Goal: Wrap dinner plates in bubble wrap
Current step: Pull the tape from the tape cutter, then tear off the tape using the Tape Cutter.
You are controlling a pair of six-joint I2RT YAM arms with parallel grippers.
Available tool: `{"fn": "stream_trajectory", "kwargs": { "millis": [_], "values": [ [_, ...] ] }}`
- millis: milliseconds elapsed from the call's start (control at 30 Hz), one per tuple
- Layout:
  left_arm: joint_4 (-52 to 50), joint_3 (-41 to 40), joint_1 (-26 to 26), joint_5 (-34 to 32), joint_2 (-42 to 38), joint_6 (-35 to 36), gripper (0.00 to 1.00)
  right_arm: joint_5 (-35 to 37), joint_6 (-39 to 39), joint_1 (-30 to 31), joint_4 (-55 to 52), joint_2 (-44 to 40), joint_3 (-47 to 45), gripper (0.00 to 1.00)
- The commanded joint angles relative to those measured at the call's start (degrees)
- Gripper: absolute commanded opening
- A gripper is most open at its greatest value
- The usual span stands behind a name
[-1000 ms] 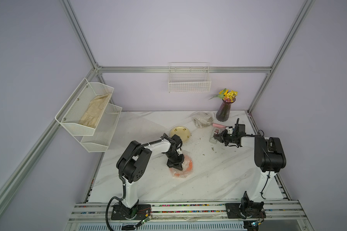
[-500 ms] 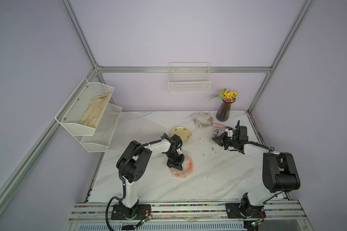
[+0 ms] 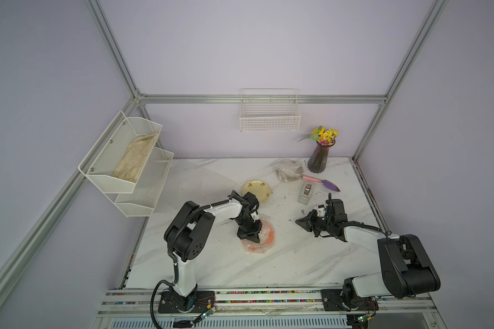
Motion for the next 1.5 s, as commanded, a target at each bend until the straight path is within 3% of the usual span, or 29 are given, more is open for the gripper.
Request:
{"fn": "stream_trajectory", "kwargs": {
  "millis": [0,133,200,333,433,567,700,833,933,1100,1233,1467],
  "values": [
    [-3.14,-2.86,0.33,-5.67,1.21,-0.34,0.05,-1.15,1.70,1.38,3.10,3.47,-3.21,0.00],
    [-3.14,-2.60,0.38,-5.75,1.39,-0.40,0.05,-2.59,0.52,1.99,5.89,8.66,-4.47,0.00],
    [-3.14,-2.50,0.39,-5.76,1.40,-0.41,0.05,-3.22,1.11,2.51,6.08,8.77,-4.77,0.05],
    [-3.14,-2.43,0.37,-5.67,1.45,-0.45,0.05,-4.10,3.26,3.77,2.33,2.09,-5.25,0.17],
    [-3.08,-2.28,0.40,-5.33,1.73,-0.27,0.05,-5.16,3.52,3.40,-1.94,-3.97,-3.60,0.19],
    [-3.15,-1.97,0.40,-4.99,2.10,0.12,0.05,-4.08,-4.95,-2.88,-10.95,-6.33,2.67,0.34],
    [-3.08,-2.05,0.34,-5.30,2.09,0.17,0.05,-3.48,-15.31,-8.92,-11.33,2.71,9.60,0.45],
    [-3.14,-2.32,0.33,-5.34,1.77,-0.22,0.05,1.92,-22.17,-9.58,-7.12,9.46,14.85,0.53],
    [-3.04,-2.32,0.37,-5.52,1.78,-0.31,0.05,4.32,-23.76,-9.60,-1.76,14.16,15.67,0.52],
    [-2.79,-2.45,0.32,-5.32,1.57,-0.75,0.05,3.05,-17.54,-9.58,18.02,21.52,14.14,0.48],
    [-2.88,-2.41,0.32,-5.32,1.23,-0.75,0.05,3.20,-15.80,-9.59,24.53,25.06,14.05,0.45],
    [-2.89,-2.06,0.31,-5.14,1.25,-0.93,0.05,3.81,-13.14,-9.60,27.22,25.81,13.57,0.21]
  ]
}}
